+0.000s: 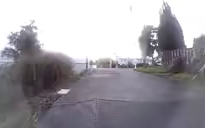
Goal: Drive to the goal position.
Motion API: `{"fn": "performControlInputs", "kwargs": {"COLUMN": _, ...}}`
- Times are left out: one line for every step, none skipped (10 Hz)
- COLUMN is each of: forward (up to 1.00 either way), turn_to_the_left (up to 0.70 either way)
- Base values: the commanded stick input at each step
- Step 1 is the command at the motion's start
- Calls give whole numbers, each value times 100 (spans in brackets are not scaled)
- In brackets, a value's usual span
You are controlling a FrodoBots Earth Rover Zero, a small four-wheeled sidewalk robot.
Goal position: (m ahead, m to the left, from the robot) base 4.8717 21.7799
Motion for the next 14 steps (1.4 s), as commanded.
{"fn": "performControlInputs", "kwargs": {"forward": 85, "turn_to_the_left": -34}}
{"fn": "performControlInputs", "kwargs": {"forward": 85, "turn_to_the_left": -34}}
{"fn": "performControlInputs", "kwargs": {"forward": 85, "turn_to_the_left": -34}}
{"fn": "performControlInputs", "kwargs": {"forward": 85, "turn_to_the_left": -34}}
{"fn": "performControlInputs", "kwargs": {"forward": 85, "turn_to_the_left": -34}}
{"fn": "performControlInputs", "kwargs": {"forward": 85, "turn_to_the_left": -34}}
{"fn": "performControlInputs", "kwargs": {"forward": 85, "turn_to_the_left": -34}}
{"fn": "performControlInputs", "kwargs": {"forward": 85, "turn_to_the_left": -34}}
{"fn": "performControlInputs", "kwargs": {"forward": 85, "turn_to_the_left": -34}}
{"fn": "performControlInputs", "kwargs": {"forward": 85, "turn_to_the_left": -34}}
{"fn": "performControlInputs", "kwargs": {"forward": 85, "turn_to_the_left": -34}}
{"fn": "performControlInputs", "kwargs": {"forward": 85, "turn_to_the_left": -34}}
{"fn": "performControlInputs", "kwargs": {"forward": 85, "turn_to_the_left": -34}}
{"fn": "performControlInputs", "kwargs": {"forward": 85, "turn_to_the_left": -34}}
